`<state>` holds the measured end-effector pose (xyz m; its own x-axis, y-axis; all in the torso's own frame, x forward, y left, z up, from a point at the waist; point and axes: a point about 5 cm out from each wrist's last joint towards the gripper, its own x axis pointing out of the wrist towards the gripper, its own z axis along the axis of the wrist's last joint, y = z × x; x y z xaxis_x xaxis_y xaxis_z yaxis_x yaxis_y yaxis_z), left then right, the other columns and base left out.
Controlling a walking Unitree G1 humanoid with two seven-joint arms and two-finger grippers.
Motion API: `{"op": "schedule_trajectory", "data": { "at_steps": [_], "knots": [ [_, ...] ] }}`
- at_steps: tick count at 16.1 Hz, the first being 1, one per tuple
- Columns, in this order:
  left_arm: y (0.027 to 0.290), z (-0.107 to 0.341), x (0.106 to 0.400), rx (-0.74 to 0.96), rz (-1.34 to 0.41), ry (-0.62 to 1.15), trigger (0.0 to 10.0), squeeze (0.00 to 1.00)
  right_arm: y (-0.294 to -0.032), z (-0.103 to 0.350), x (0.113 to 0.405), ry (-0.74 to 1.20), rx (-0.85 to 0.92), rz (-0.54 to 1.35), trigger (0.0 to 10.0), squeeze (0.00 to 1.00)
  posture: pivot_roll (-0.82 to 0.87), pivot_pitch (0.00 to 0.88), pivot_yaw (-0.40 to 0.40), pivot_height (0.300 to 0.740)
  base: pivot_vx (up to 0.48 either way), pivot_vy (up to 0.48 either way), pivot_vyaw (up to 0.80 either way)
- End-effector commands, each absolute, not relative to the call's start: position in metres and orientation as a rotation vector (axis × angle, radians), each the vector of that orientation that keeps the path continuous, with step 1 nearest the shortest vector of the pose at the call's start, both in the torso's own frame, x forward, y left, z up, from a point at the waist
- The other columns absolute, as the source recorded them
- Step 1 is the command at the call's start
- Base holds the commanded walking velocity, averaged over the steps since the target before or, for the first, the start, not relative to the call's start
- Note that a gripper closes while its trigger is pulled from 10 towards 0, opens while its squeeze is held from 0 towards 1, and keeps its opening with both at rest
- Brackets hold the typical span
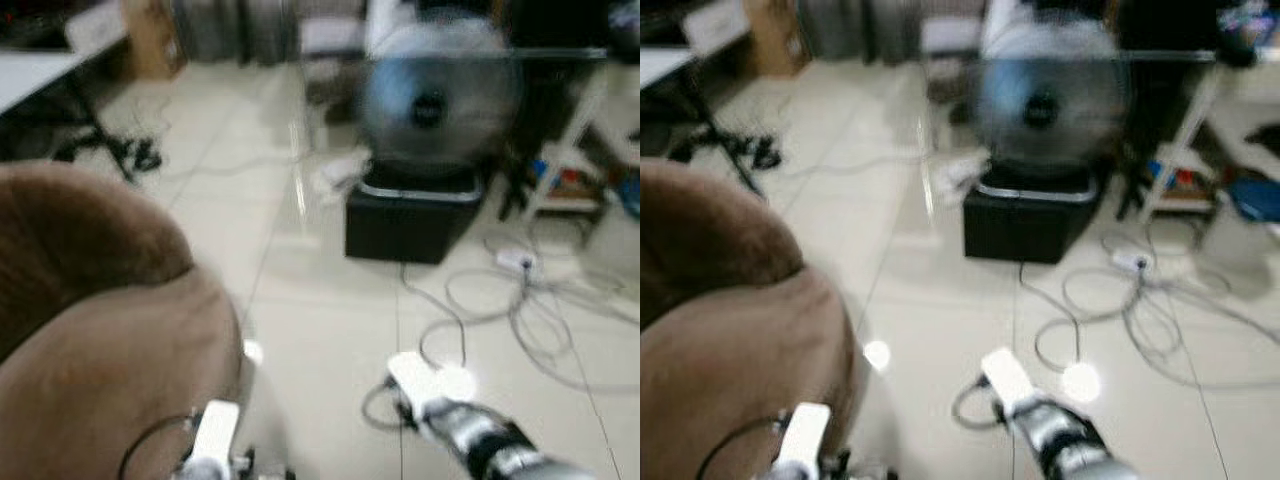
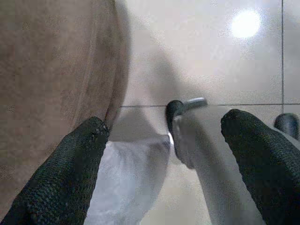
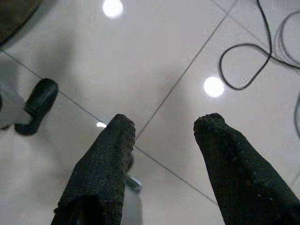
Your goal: Move the pillow to the sofa from floor
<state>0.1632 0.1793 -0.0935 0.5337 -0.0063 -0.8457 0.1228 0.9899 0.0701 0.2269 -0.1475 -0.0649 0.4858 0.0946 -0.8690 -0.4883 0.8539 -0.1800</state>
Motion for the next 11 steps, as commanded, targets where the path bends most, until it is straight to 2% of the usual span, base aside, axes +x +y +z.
{"op": "schedule_trajectory", "data": {
  "at_steps": [1, 11],
  "knots": [
    [0.1784, -0.0956, 0.1586, 0.120, -0.073, 1.020, 10.0, 0.00, -0.1540, -0.0672, 0.2228, 1.032, -0.441, 0.357, 10.0, 0.00, -0.09, 0.000, 0.051, 0.718, -0.442, 0.000, 0.00],
    [0.1807, -0.0940, 0.1616, 0.113, -0.058, 1.009, 10.0, 0.00, -0.1517, -0.0659, 0.2252, 1.027, -0.442, 0.360, 10.0, 0.00, -0.09, 0.000, 0.053, 0.718, 0.000, 0.000, 0.00]
  ]
}}
